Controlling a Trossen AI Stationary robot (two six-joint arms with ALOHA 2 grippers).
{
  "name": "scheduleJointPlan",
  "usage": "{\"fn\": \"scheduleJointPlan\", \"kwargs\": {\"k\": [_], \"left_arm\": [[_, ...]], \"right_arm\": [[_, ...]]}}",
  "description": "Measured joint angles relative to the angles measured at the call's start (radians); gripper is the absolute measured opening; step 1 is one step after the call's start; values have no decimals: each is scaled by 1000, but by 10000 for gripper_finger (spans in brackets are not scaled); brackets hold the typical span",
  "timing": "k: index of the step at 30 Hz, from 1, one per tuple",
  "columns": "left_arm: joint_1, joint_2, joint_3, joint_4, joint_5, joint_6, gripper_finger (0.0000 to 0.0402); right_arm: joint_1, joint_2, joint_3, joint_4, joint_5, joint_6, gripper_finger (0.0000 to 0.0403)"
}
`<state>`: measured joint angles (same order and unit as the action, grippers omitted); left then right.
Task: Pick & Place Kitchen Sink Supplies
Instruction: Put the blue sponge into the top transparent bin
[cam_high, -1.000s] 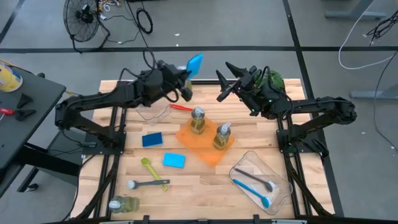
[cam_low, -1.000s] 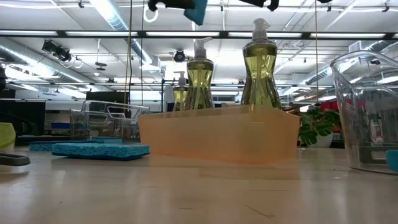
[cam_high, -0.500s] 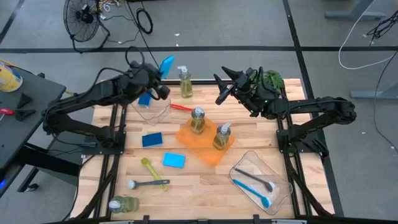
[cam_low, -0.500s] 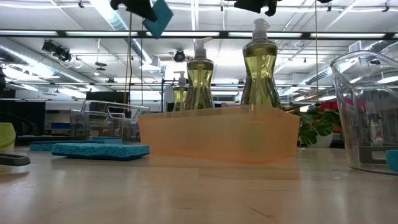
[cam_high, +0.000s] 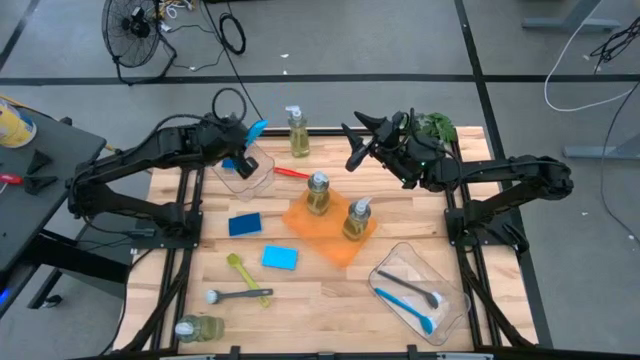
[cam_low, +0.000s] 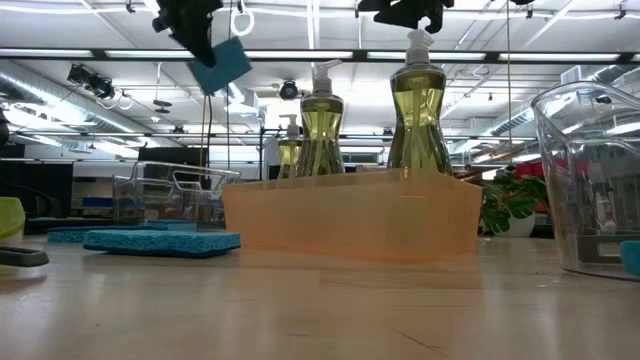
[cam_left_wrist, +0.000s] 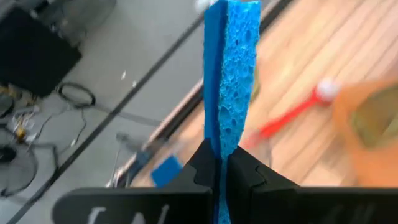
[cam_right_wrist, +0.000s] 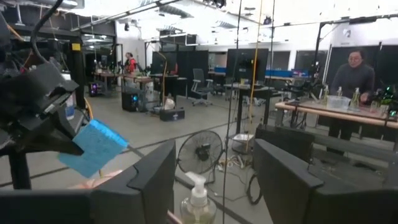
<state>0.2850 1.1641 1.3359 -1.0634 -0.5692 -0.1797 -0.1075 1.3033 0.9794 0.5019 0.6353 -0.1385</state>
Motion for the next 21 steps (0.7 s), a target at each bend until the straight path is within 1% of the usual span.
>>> {"fn": "scheduleJointPlan", "kwargs": {"k": [4, 7, 13, 18, 21], "left_arm": [[17, 0, 0, -113, 26, -20, 12], [32, 0, 0, -150, 45, -20, 18], [63, 0, 0, -175, 56, -19, 12], [106, 0, -3, -178, 135, -19, 18], [135, 0, -3, -178, 158, -18, 20]], "right_arm": [[0, 0, 0, -23, 0, 8, 215], [0, 0, 0, -36, 2, 6, 215], [0, 0, 0, -63, 2, 4, 215], [0, 0, 0, -86, 1, 48, 215], [0, 0, 0, -109, 1, 76, 215]]}}
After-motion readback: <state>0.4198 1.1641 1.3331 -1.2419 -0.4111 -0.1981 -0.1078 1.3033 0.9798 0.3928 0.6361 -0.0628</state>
